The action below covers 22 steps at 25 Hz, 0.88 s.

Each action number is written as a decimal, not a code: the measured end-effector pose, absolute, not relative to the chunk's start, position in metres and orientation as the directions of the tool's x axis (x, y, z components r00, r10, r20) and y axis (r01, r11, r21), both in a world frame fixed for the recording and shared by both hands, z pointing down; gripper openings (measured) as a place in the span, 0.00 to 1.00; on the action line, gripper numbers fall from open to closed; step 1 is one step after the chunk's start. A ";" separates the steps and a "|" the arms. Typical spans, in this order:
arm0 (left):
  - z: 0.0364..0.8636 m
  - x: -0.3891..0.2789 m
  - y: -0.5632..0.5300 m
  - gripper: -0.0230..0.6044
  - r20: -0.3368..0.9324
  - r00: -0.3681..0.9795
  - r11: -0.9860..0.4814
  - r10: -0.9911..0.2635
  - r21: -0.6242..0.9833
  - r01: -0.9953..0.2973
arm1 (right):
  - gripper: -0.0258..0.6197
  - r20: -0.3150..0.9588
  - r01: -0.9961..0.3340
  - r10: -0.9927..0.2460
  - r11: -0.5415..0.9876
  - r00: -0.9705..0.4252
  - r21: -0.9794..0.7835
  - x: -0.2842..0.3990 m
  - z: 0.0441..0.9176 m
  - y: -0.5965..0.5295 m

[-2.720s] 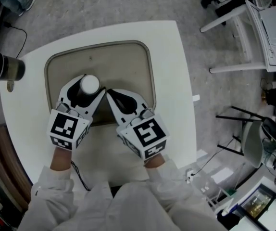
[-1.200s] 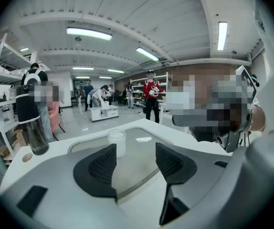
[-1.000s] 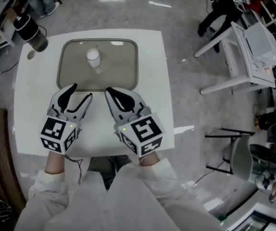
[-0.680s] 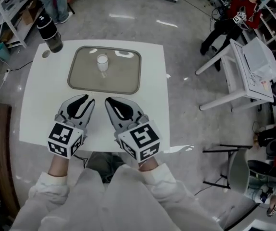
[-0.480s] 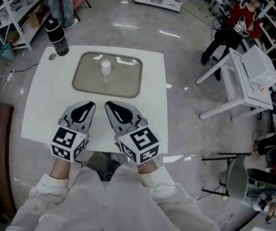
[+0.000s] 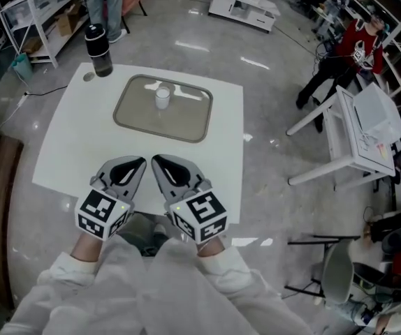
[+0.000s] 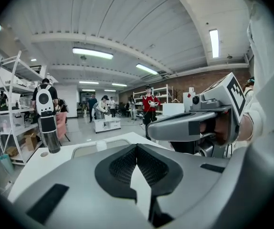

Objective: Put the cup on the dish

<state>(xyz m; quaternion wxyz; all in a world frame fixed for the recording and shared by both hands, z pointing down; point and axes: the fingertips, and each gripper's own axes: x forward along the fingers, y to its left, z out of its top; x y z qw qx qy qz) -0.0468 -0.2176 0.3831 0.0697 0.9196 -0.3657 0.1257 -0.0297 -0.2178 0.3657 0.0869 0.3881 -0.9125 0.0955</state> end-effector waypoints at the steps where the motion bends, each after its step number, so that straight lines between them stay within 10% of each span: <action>1: 0.384 -0.047 -0.216 0.05 0.286 0.703 -0.727 -0.651 0.032 -0.686 | 0.06 0.243 -0.726 -0.690 0.680 -0.682 -0.109 -0.030 0.370 -0.216; 22: 0.379 -0.070 -0.218 0.05 0.269 0.763 -0.751 -0.588 0.169 -0.638 | 0.06 0.288 -0.742 -0.698 0.666 -0.655 -0.076 -0.057 0.369 -0.221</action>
